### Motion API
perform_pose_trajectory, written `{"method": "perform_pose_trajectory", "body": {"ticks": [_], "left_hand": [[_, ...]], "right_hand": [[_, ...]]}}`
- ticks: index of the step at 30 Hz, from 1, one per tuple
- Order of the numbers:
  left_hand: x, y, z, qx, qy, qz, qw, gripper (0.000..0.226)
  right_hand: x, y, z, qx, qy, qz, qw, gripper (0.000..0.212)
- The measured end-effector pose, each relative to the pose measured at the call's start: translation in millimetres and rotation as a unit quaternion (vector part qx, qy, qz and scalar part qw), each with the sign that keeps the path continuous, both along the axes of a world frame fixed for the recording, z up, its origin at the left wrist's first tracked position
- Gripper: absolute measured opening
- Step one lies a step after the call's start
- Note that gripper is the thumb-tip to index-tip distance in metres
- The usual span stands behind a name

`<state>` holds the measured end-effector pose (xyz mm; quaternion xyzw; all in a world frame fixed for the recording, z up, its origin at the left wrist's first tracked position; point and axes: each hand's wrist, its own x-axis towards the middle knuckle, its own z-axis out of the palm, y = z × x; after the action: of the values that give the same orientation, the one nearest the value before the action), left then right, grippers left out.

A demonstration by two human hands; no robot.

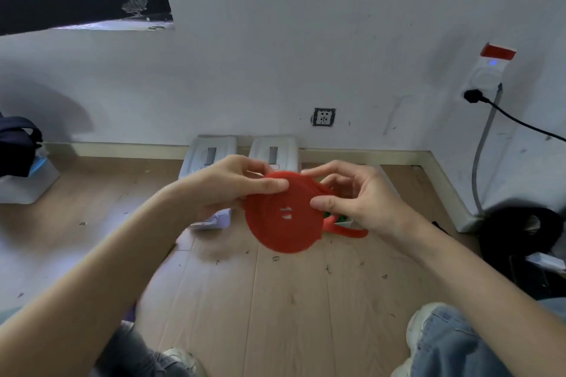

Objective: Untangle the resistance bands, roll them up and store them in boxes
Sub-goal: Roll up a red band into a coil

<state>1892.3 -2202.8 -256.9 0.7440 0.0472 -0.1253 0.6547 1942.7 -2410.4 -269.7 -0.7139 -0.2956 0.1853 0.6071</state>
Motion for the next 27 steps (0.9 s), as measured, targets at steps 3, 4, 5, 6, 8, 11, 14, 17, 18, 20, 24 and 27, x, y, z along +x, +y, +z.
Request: {"method": "perform_pose_trajectory", "body": {"ticks": [3, 4, 5, 6, 8, 11, 14, 17, 18, 20, 24, 27], "left_hand": [[0.8, -10.8, -6.6, 0.193, -0.101, -0.009, 0.976, 0.027], [2.0, -14.5, -9.1, 0.225, -0.138, 0.002, 0.964, 0.021], [2.7, -16.3, -9.1, 0.229, -0.159, 0.015, 0.96, 0.014], [3.5, -15.6, -6.4, 0.217, -0.172, 0.03, 0.961, 0.01], [3.9, -9.2, 0.0, 0.204, -0.18, 0.044, 0.961, 0.01], [3.8, -3.7, 4.9, 0.215, -0.18, 0.033, 0.959, 0.012], [3.5, -4.9, 6.0, 0.206, -0.168, 0.029, 0.964, 0.009], [2.6, -7.9, 5.8, 0.14, -0.163, 0.055, 0.975, 0.014], [2.6, -9.9, 4.8, 0.111, -0.162, 0.073, 0.978, 0.02], [3.0, -14.1, 2.0, 0.063, -0.161, 0.112, 0.979, 0.028], [5.5, -19.2, -0.2, 0.051, -0.172, 0.162, 0.97, 0.013], [7.6, -20.3, -3.5, 0.089, -0.206, 0.192, 0.955, 0.014]], "right_hand": [[-4.5, 2.2, -3.4, -0.056, -0.039, 0.006, 0.998, 0.033], [-5.0, 3.6, -4.6, -0.059, -0.048, -0.009, 0.997, 0.033], [-4.5, 3.6, -4.4, -0.059, -0.047, -0.02, 0.997, 0.034], [-3.2, 3.1, -2.4, -0.054, -0.032, -0.02, 0.998, 0.035], [0.0, 0.0, 3.3, -0.041, 0.029, -0.005, 0.999, 0.037], [2.0, -6.6, 8.9, -0.026, 0.119, 0.028, 0.992, 0.039], [0.5, -9.7, 9.6, -0.068, 0.097, 0.042, 0.992, 0.022], [-4.7, -3.1, 2.0, 0.002, 0.1, 0.008, 0.995, 0.016], [-7.6, 0.2, -1.5, 0.042, 0.122, -0.001, 0.992, 0.016], [-12.1, 6.1, -6.5, 0.099, 0.154, -0.016, 0.983, 0.015], [-12.7, 8.8, -7.5, 0.136, 0.189, -0.033, 0.972, 0.017], [-16.3, 10.2, -7.9, 0.117, 0.142, -0.054, 0.981, 0.021]]}}
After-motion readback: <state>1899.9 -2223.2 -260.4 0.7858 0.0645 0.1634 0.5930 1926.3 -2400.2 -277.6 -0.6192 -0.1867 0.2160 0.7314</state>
